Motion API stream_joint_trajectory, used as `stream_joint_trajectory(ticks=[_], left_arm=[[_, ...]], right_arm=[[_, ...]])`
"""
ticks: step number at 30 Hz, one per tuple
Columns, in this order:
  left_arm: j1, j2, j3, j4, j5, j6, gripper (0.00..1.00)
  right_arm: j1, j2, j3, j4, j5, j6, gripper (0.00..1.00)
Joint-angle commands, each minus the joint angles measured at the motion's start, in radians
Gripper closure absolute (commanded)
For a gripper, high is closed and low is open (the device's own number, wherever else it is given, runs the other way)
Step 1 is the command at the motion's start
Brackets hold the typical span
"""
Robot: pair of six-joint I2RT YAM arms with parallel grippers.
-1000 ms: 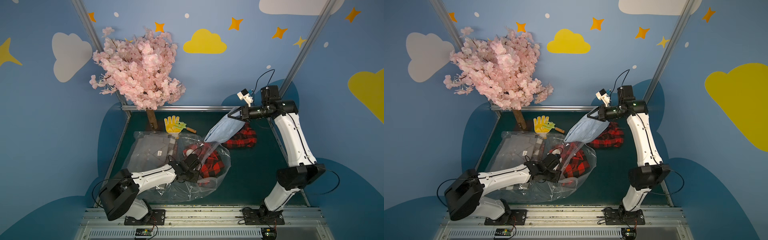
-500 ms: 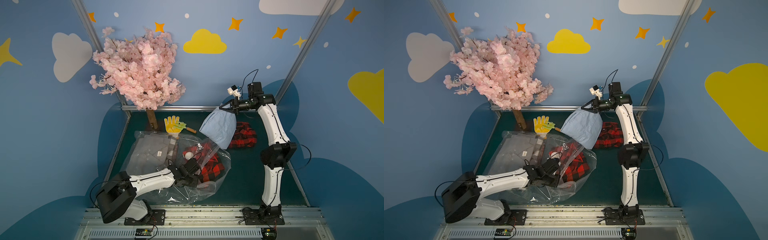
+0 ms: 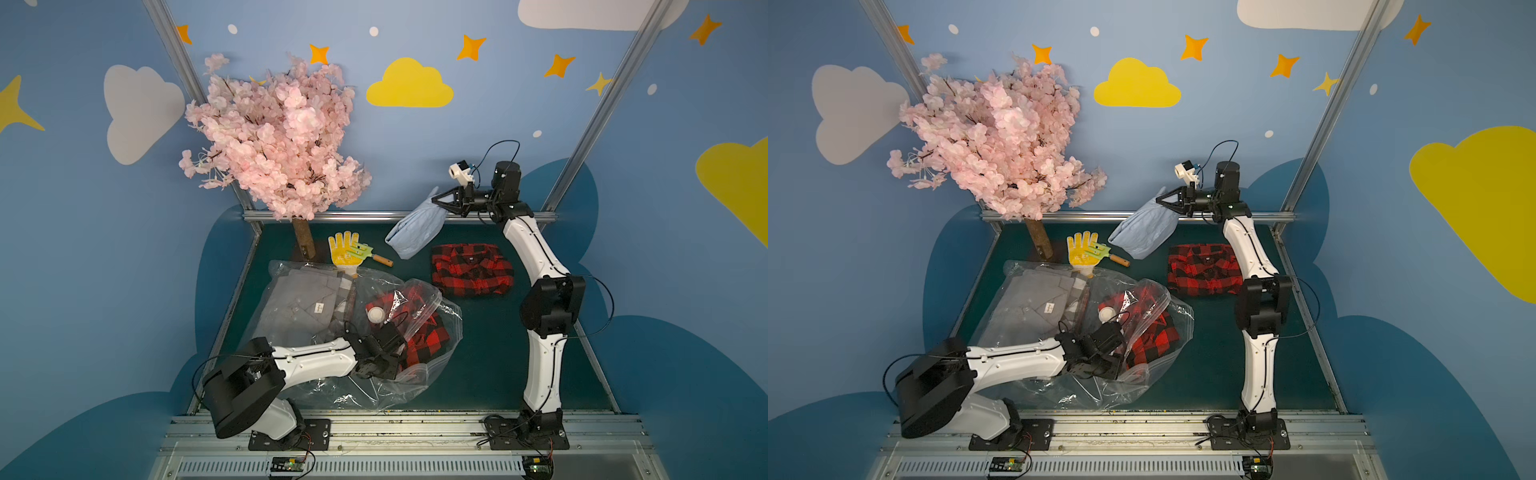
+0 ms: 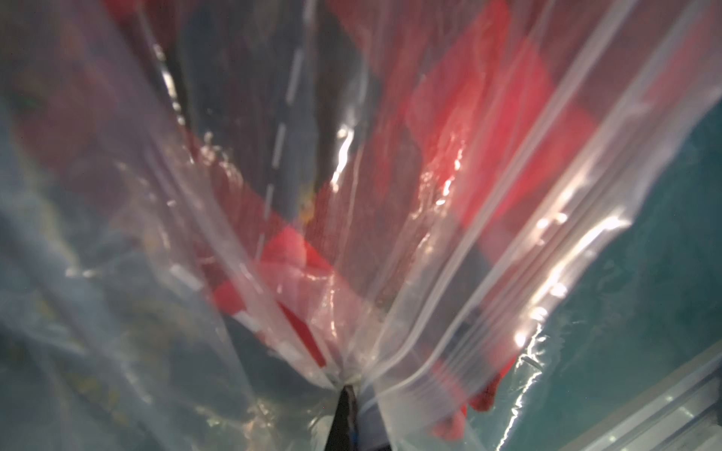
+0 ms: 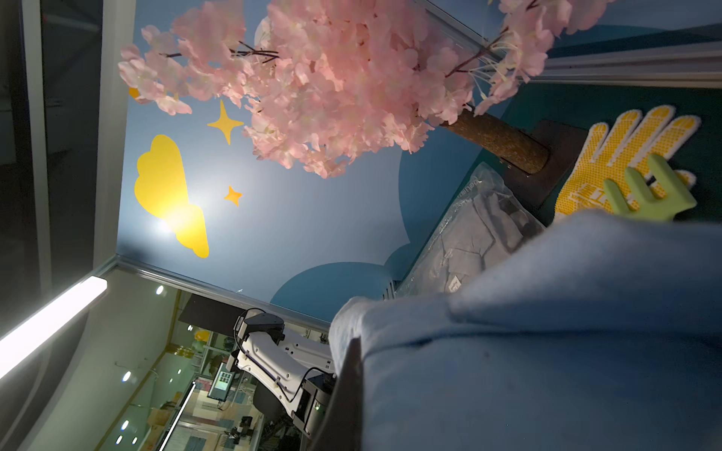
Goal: Take the shirt out of the vacuum bag
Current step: Place the shirt at the center of the board.
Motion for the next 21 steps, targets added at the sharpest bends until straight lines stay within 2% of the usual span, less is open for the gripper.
stream_joint_trajectory(ticks=[1,4,6,7,8,11,12,21], left_arm=[[-0.016,0.033,0.012,-0.069,0.031,-0.008,0.95],[-0.016,0.046,0.035,-0.073,0.035,0.006,0.95],[-0.019,0.052,0.046,-0.077,0.037,0.016,0.96],[-0.018,0.054,0.049,-0.077,0.037,0.019,0.96],[-0.019,0.056,0.053,-0.077,0.037,0.022,0.96],[-0.018,0.059,0.055,-0.076,0.037,0.026,0.96],[-0.019,0.062,0.056,-0.075,0.037,0.027,0.96],[-0.02,0.053,0.049,-0.07,0.038,0.033,0.96]], right_arm=[[-0.045,-0.053,-0.168,0.293,-0.034,0.138,1.0],[-0.103,-0.096,-0.339,0.282,-0.014,0.085,1.0],[-0.148,-0.139,-0.427,0.193,0.011,-0.001,1.0],[-0.163,-0.159,-0.444,0.093,0.028,-0.082,1.0],[-0.177,-0.18,-0.441,-0.085,0.058,-0.217,1.0],[-0.191,-0.184,-0.316,-0.613,0.171,-0.612,1.0],[-0.195,-0.175,-0.283,-0.697,0.187,-0.67,1.0],[-0.258,-0.149,-0.221,-0.836,0.252,-0.731,1.0]])
